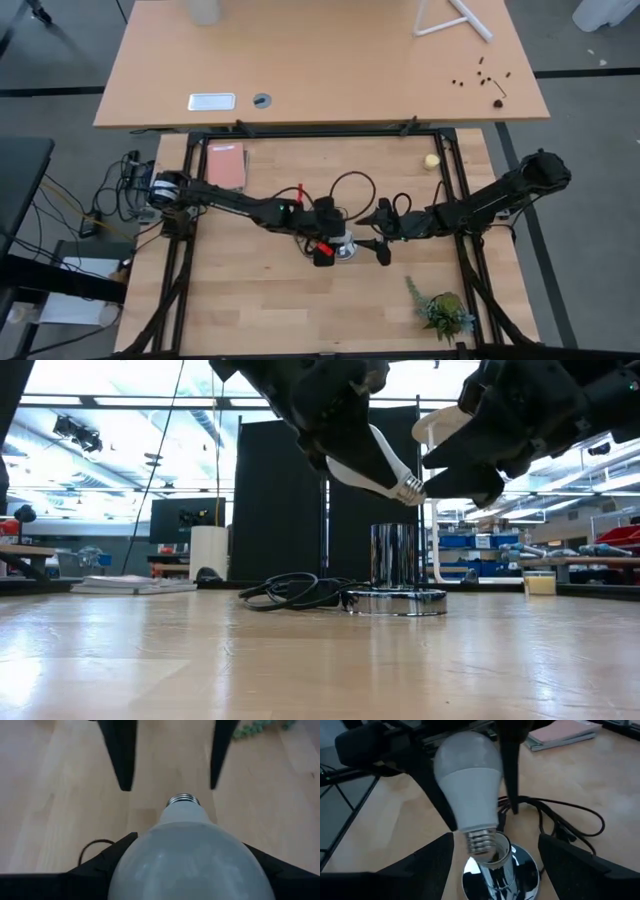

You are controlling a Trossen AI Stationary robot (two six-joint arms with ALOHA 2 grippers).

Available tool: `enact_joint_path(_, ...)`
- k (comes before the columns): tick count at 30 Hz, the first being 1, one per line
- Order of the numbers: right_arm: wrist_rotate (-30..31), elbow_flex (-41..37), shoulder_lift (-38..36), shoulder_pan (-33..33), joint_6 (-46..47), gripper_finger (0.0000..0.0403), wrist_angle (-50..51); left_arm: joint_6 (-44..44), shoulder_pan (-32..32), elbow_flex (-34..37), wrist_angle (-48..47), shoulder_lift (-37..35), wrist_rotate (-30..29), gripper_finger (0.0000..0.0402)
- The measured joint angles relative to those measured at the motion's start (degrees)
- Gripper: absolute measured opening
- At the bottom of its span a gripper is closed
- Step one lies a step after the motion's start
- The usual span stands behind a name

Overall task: Screw lightbulb
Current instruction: Insert the lightbulb into the silver lamp

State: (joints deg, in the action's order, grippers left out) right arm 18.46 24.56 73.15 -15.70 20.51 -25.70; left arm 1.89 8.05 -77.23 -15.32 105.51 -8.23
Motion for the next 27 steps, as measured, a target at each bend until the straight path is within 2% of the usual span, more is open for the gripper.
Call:
enact_joint_path(5,2.97,0.04,3.30,0.44,-2.69,0.0299,-1.72,-0.01,-0.18,0.04,1.27,0.00,0.80,0.0259)
enact_joint_path(11,1.31,-0.04,8.64,2.59,-3.76,0.0299,-9.05,-0.11,-0.19,0.04,3.05,-0.02,3.00,0.0259)
enact_joint_path(27,1.65,-0.07,7.47,2.80,-3.10,0.0299,-5.58,-2.52,-1.63,0.15,6.54,2.68,1.42,0.0259)
